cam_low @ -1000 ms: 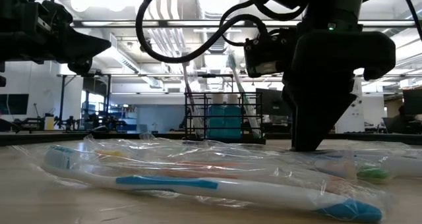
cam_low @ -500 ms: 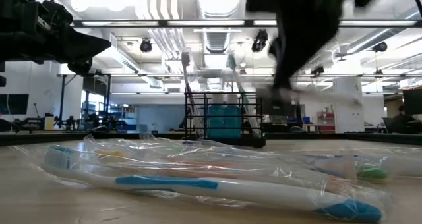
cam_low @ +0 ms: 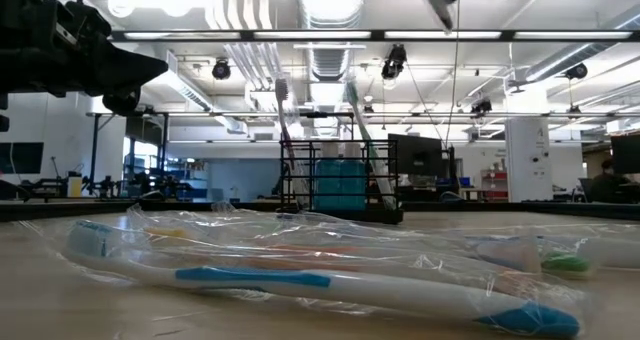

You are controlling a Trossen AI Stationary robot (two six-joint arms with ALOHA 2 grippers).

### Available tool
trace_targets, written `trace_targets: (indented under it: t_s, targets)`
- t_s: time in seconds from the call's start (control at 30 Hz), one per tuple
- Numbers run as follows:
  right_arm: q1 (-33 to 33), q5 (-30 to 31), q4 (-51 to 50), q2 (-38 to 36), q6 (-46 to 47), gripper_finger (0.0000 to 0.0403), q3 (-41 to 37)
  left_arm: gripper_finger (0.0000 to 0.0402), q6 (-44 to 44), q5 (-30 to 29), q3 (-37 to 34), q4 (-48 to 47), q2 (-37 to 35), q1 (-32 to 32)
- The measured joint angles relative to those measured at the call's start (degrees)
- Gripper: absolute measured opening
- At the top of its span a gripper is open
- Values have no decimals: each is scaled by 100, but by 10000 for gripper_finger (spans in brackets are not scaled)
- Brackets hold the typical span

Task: Pick & Place toothbrushing station
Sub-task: Put the purple toothbrush into the black organizer

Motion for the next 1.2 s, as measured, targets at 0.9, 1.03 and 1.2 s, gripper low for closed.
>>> trace_targets:
  t_s: [0.9,1.03,1.2]
  targets:
    - [-1771,-2700,3639,-2808,-251,18,-4007,28,684,-52,0,-70,12,2]
    - [-1770,-2699,3991,-2847,-278,18,-4235,28,666,-64,0,-74,12,2]
    - [-1770,-2698,4319,-2853,-293,18,-4516,28,653,-64,0,-76,12,2]
